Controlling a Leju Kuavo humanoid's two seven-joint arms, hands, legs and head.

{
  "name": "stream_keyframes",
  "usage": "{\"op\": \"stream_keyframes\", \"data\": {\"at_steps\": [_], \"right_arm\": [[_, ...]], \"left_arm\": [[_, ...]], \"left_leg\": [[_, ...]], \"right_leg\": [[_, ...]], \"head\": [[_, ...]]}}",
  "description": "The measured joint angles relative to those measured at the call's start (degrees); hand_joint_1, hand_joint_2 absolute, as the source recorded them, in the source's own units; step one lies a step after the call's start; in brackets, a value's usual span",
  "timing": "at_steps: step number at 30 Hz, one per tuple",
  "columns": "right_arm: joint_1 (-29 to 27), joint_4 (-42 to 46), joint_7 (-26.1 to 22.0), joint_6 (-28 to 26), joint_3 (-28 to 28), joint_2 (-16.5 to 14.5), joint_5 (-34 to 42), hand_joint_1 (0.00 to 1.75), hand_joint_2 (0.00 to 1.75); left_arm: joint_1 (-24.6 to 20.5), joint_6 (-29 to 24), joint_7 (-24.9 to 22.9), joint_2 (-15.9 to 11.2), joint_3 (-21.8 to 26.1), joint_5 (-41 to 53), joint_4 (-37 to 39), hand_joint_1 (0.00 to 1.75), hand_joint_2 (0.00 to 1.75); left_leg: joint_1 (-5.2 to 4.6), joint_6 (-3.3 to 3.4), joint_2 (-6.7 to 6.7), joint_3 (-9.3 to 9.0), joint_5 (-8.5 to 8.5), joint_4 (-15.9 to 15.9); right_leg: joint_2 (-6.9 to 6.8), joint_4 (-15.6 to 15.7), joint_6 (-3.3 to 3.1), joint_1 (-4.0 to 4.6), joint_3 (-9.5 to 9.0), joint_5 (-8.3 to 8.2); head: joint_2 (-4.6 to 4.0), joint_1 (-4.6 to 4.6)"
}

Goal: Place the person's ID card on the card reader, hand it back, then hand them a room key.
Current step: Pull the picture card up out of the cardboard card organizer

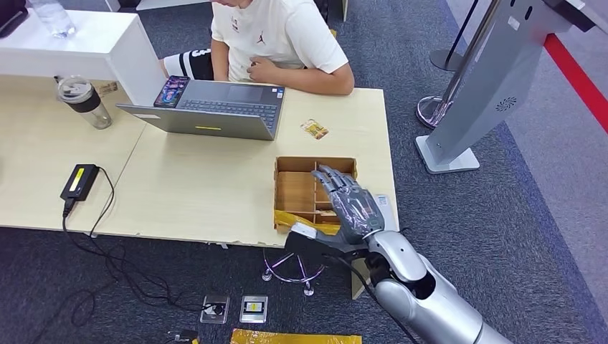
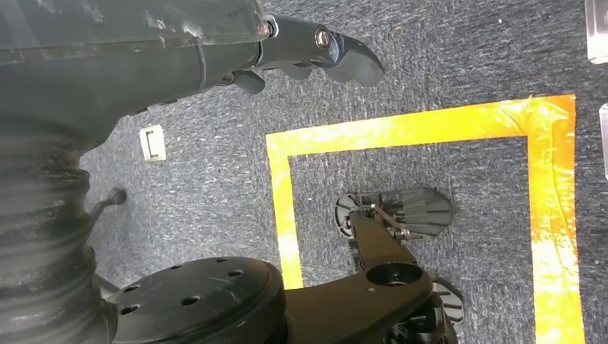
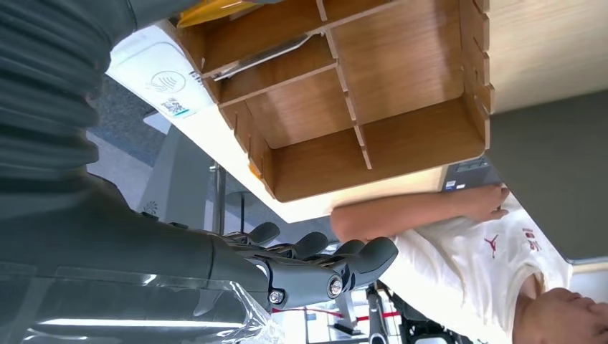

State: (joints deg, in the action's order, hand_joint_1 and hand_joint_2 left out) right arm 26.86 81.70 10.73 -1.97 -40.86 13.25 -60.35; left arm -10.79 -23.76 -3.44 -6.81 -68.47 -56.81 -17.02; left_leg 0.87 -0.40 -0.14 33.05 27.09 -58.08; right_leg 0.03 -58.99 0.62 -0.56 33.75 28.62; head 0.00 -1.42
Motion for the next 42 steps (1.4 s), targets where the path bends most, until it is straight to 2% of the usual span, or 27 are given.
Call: {"op": "stream_keyframes", "data": {"at_steps": [13, 25, 42], "right_arm": [[-2.46, -2.53, -1.75, -5.4, -0.29, 0.52, -2.23, 0.0, 1.75], [-2.51, -5.31, -2.66, -6.03, -0.4, -0.29, -2.2, 0.0, 1.75], [1.07, -11.74, -4.92, -8.52, -1.74, -5.88, -1.86, 0.05, 1.75]], "left_arm": [[0.03, -1.04, 0.93, 1.2, -0.04, 0.84, 0.68, 0.0, 1.75], [0.03, -0.85, 1.02, 1.55, -0.22, 1.6, 1.28, 0.0, 1.75], [0.01, 0.88, 1.03, 1.52, -0.49, 2.43, 1.9, 0.0, 1.75]], "left_leg": [[0.0, 0.02, -0.01, 0.02, 0.01, 0.0], [0.0, 0.02, -0.02, 0.04, 0.01, 0.01], [0.0, 0.02, -0.02, 0.05, 0.01, 0.01]], "right_leg": [[-0.01, 0.0, 0.0, 0.0, 0.0, 0.0], [-0.03, 0.0, 0.0, 0.0, -0.01, 0.0], [-0.04, -0.02, 0.0, 0.0, -0.01, 0.0]], "head": [[0.0, -0.01], [0.0, 0.01], [0.0, -0.01]]}}
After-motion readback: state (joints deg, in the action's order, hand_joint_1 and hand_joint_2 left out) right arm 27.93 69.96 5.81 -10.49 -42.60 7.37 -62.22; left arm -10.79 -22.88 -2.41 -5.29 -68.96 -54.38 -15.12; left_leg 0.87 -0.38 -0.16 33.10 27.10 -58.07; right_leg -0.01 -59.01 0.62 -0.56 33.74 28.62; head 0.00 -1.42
